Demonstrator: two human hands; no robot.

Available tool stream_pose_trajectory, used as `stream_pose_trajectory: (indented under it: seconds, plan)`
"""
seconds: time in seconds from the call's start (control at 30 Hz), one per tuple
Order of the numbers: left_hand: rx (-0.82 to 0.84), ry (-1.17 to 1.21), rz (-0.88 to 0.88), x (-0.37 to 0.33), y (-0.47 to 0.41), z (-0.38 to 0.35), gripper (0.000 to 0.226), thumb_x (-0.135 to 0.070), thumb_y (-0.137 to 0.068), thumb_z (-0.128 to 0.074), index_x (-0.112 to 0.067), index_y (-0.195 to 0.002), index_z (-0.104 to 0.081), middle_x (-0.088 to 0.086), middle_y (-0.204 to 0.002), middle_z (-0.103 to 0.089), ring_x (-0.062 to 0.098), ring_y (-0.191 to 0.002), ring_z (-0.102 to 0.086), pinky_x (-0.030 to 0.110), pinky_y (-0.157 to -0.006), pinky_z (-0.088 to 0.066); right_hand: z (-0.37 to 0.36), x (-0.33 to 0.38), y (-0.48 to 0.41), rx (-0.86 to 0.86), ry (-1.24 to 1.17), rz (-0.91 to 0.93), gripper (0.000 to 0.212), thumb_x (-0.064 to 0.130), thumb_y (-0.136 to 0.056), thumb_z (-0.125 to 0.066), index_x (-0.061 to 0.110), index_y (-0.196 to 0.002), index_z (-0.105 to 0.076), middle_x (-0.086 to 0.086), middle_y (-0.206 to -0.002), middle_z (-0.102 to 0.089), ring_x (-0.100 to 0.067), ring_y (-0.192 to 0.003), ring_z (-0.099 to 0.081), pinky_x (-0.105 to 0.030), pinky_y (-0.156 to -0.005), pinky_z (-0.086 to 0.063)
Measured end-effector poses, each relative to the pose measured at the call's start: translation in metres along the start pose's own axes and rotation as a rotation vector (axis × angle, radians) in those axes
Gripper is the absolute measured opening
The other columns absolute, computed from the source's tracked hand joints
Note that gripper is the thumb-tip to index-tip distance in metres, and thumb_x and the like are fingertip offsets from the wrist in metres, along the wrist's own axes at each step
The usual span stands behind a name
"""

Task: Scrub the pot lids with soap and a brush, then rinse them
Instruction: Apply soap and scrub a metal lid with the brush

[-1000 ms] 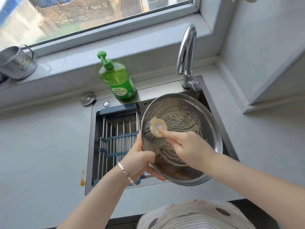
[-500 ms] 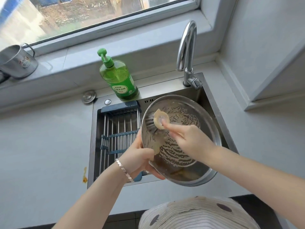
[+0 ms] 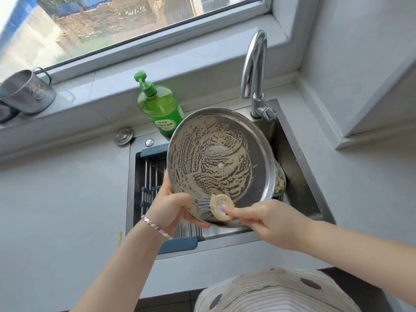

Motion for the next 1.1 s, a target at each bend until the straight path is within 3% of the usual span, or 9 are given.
stream_pose_trajectory:
  seconds: [0.07, 0.13, 0.2, 0.3, 0.47, 0.67, 0.8, 0.97, 1.1]
  plan:
    - [-0.024, -0.031, -0.012, -0.002, 0.002, 0.006, 0.088, 0.008, -0.056, -0.048, -0.032, -0.134, -0.033, 0.018, -0.122, -0.055, 0.04, -0.083, -0.068, 0.052, -0.046, -0.053, 0.001, -0.024, 0.004, 0.068, 0.084, -0.117, 0.042, 0.023, -0.099, -0.039, 0.047, -0.134, -0.042, 0.01, -0.061, -0.046, -0.009, -0.055, -0.04, -0.025, -0.058, -0.034]
    - [-0.026, -0.053, -0.016, -0.001, 0.001, -0.001, 0.087, 0.007, -0.056, -0.05, -0.031, -0.133, -0.034, 0.016, -0.121, -0.056, 0.038, -0.082, -0.069, 0.052, -0.047, -0.053, 0.008, -0.026, -0.006, 0.032, 0.027, -0.169, 0.04, 0.023, -0.099, -0.04, 0.044, -0.132, -0.046, 0.014, -0.063, -0.049, -0.007, -0.053, -0.04, -0.021, -0.057, -0.034]
    - [-0.04, -0.036, -0.032, -0.001, -0.001, -0.005, 0.084, 0.007, -0.056, -0.051, -0.03, -0.129, -0.036, 0.014, -0.117, -0.058, 0.037, -0.08, -0.069, 0.051, -0.045, -0.053, 0.007, -0.009, -0.016, -0.004, -0.058, -0.113, 0.041, 0.02, -0.098, -0.042, 0.044, -0.131, -0.047, 0.01, -0.068, -0.057, -0.008, -0.054, -0.041, -0.023, -0.06, -0.038]
    - [-0.071, -0.01, -0.051, -0.008, 0.0, 0.004, 0.083, 0.009, -0.054, -0.048, -0.032, -0.126, -0.038, 0.013, -0.118, -0.057, 0.037, -0.083, -0.068, 0.049, -0.044, -0.053, -0.002, 0.001, -0.004, 0.077, -0.082, -0.05, 0.045, 0.02, -0.098, -0.041, 0.05, -0.131, -0.042, 0.007, -0.061, -0.048, -0.01, -0.051, -0.037, -0.024, -0.055, -0.032]
    - [-0.064, -0.032, -0.038, -0.006, 0.004, 0.007, 0.085, 0.008, -0.056, -0.048, -0.038, -0.126, -0.036, 0.011, -0.12, -0.056, 0.041, -0.087, -0.066, 0.049, -0.044, -0.053, 0.03, -0.068, 0.003, 0.024, 0.113, -0.354, 0.04, 0.024, -0.1, -0.037, 0.047, -0.13, -0.046, 0.014, -0.063, -0.049, -0.005, -0.054, -0.042, -0.021, -0.056, -0.035]
    - [-0.076, -0.046, -0.058, -0.015, 0.002, 0.01, 0.081, 0.006, -0.056, -0.049, -0.034, -0.125, -0.038, 0.013, -0.122, -0.054, 0.043, -0.093, -0.064, 0.05, -0.042, -0.053, -0.001, -0.027, 0.008, 0.136, -0.08, -0.191, 0.04, 0.023, -0.099, -0.041, 0.051, -0.127, -0.045, 0.007, -0.065, -0.055, -0.009, -0.053, -0.042, -0.02, -0.055, -0.034]
    - [-0.06, -0.058, -0.058, -0.013, 0.003, 0.008, 0.081, 0.006, -0.056, -0.051, -0.035, -0.125, -0.038, 0.013, -0.119, -0.055, 0.042, -0.087, -0.066, 0.049, -0.042, -0.053, 0.036, -0.082, 0.005, -0.07, -0.037, -0.416, 0.037, 0.024, -0.099, -0.042, 0.05, -0.125, -0.046, 0.001, -0.093, -0.069, -0.013, -0.078, -0.058, -0.029, -0.073, -0.045]
    - [-0.09, -0.018, -0.065, -0.015, 0.001, 0.008, 0.082, 0.006, -0.056, -0.05, -0.032, -0.127, -0.037, 0.012, -0.121, -0.054, 0.042, -0.092, -0.064, 0.047, -0.044, -0.054, 0.005, -0.031, 0.005, 0.084, -0.129, -0.256, 0.036, 0.024, -0.099, -0.042, 0.047, -0.125, -0.05, 0.015, -0.066, -0.055, 0.001, -0.055, -0.049, -0.014, -0.057, -0.038]
    - [-0.072, -0.027, -0.059, -0.015, 0.006, 0.01, 0.089, 0.007, -0.055, -0.051, -0.032, -0.133, -0.034, 0.015, -0.123, -0.054, 0.043, -0.089, -0.065, 0.047, -0.043, -0.053, 0.04, -0.076, 0.007, -0.132, -0.088, -0.411, 0.037, 0.025, -0.098, -0.044, 0.056, -0.118, -0.047, 0.005, -0.093, -0.069, -0.007, -0.076, -0.059, -0.025, -0.071, -0.046]
Point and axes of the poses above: each hand's wrist, its own y-axis away from the middle knuckle, its own z-axis out of the back of the hand, x = y × z, the point moved 8 cm from there along -y, towards the middle knuckle
